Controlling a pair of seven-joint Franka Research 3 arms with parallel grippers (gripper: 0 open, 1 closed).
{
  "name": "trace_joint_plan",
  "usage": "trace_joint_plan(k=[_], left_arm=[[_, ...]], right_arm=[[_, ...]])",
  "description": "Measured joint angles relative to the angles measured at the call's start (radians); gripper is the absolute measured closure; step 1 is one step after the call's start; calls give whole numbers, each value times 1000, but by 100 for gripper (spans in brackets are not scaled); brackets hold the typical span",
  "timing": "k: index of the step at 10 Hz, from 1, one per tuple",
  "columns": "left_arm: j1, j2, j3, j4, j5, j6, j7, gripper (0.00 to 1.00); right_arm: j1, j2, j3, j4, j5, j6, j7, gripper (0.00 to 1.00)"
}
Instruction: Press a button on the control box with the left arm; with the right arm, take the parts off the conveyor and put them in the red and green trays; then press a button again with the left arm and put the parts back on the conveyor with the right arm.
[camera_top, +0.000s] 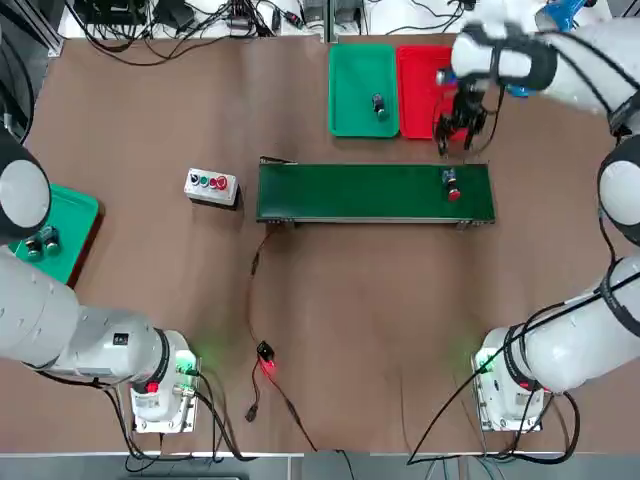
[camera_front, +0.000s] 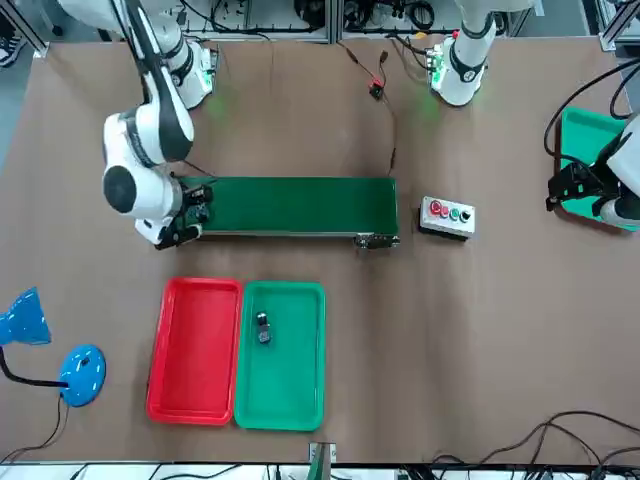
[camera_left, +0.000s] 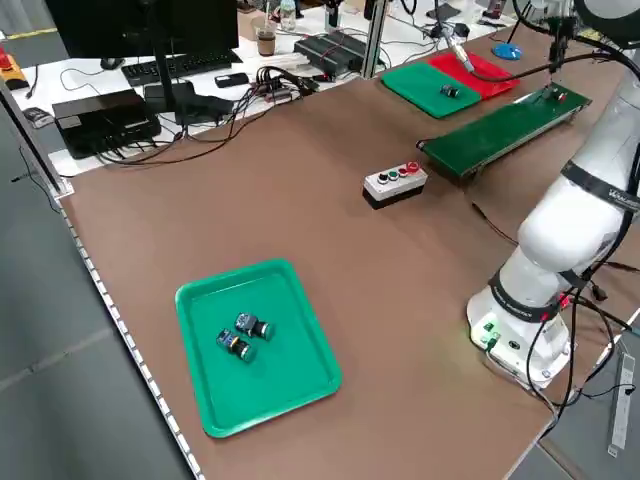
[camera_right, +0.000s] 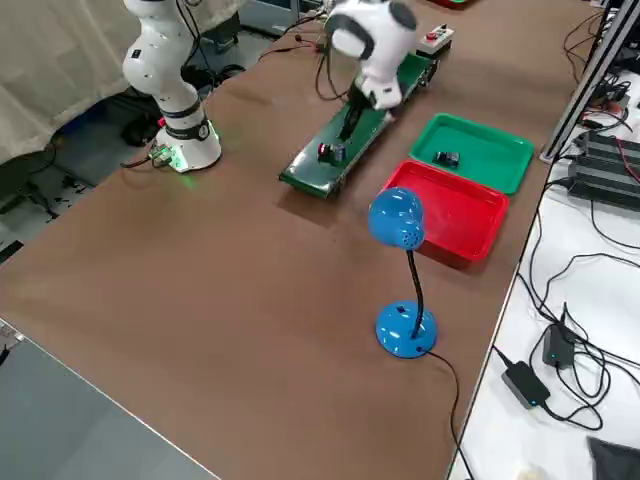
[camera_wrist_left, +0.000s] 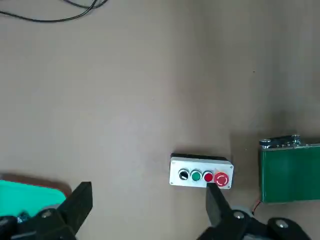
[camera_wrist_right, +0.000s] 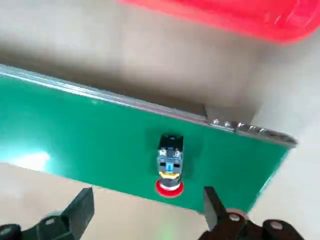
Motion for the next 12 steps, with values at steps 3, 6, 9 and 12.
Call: trace_joint_plan(k=[3,6,9,12], left_arm=[[0,0,0,0,0,0,0,0],[0,1,0,0,0,0,0,0],[0,1,0,0,0,0,0,0],[0,1,0,0,0,0,0,0]], right_arm=[[6,45,5,165,37,-9,1,2],[37,165,10,249,96,224,25,2],[97,308,12,253,99,607,152,2],[150,443,13,262,99,917,257,3]])
